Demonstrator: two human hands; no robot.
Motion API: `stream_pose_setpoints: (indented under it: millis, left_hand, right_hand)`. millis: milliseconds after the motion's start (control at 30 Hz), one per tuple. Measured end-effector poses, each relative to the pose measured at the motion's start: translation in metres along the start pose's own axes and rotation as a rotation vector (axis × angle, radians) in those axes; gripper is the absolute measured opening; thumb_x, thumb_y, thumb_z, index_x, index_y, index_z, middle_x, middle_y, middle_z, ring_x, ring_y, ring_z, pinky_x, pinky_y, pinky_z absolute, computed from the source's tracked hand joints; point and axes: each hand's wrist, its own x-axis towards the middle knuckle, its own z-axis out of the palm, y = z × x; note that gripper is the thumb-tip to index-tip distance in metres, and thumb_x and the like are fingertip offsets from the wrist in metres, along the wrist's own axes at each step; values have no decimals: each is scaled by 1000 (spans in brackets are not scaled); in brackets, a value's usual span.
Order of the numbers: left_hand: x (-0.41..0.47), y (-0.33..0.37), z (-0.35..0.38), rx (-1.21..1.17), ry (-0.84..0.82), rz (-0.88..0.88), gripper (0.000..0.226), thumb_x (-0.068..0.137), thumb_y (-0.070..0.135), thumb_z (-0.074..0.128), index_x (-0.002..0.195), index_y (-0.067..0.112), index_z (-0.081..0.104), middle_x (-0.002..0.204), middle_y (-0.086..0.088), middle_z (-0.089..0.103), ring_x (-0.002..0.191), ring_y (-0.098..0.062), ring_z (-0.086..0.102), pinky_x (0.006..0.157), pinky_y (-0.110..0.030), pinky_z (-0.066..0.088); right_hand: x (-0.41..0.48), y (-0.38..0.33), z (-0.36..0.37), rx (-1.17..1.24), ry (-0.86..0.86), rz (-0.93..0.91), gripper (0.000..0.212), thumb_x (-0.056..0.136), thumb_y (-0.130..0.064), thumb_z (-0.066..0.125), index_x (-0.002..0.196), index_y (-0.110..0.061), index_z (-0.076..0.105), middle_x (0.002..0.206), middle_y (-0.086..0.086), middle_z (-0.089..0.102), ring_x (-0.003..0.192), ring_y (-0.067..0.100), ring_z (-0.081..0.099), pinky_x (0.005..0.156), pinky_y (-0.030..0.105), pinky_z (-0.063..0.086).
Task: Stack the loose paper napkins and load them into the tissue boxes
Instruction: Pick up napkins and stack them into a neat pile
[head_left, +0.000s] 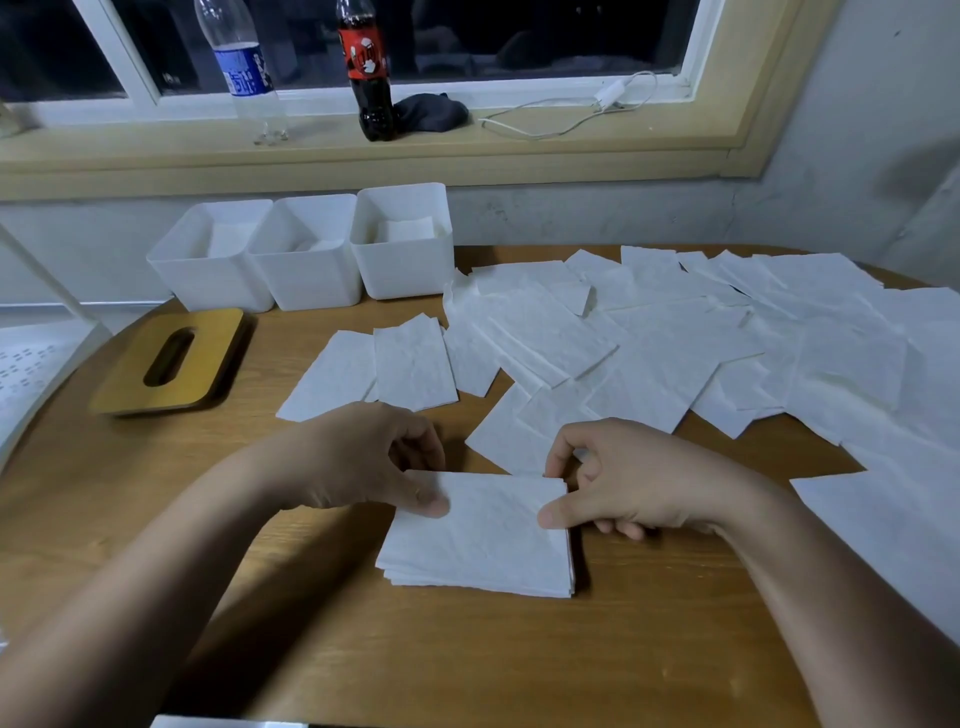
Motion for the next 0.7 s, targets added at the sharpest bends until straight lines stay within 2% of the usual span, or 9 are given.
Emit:
stream_pose_setpoints:
  millis: [67,233,367,433,533,600,700]
  left_hand:
    - [0,2,2,36,16,-10,32,80,55,90,104,43,73,104,25,72,98,0,69,77,-17,54]
    - [0,4,5,35,17,-15,33,78,53,91,100,43,69,99,26,69,96,-6,67,84,-29,61]
    - [-2,5,7,26,38,-5,37,77,50,92,102,42,66,99,19,69,95,-11,66,84,-36,63]
    - [-4,6,7,-15,20,-5,39,78,48,92,106,46,66,102,21,70,97,-9,67,87,-35,63]
    - [-8,8,6,-23,-18,6,37,82,43,91,112,47,69,103,27,71,97,2,67,88,-27,62]
    - [-12,10,5,-22,-22,22,31,85,41,89,110,45,72,102,30,70,96,8,65,86,-24,61]
    - [-17,11,5,-70,10,54,23,87,34,88,104,42,74,104,27,69,98,5,64,87,-27,60]
  right_hand:
    - [1,0,0,-8,-1,4,41,81,-39,92,109,-26,65,67,5,70,48,18,51,53,30,39]
    - [-1,-2,0,-51,5,-19,42,80,-40,92,109,-27,63,65,1,68,51,18,53,55,29,43]
    - [0,0,0,-123,50,-70,45,77,-48,92,108,-37,62,66,-8,61,61,9,54,67,36,46]
    - [0,0,1,-150,59,-92,45,76,-52,91,109,-39,63,68,-10,62,64,6,56,70,38,49]
    - [1,0,3,-158,77,-114,47,73,-56,91,109,-44,64,75,-12,60,73,9,62,78,45,56]
    - [0,0,4,-162,100,-127,50,70,-58,92,110,-46,64,82,-12,58,75,6,60,74,37,53]
    - [0,-3,5,-195,117,-153,46,71,-55,93,108,-44,69,100,-18,58,76,-4,56,71,19,44]
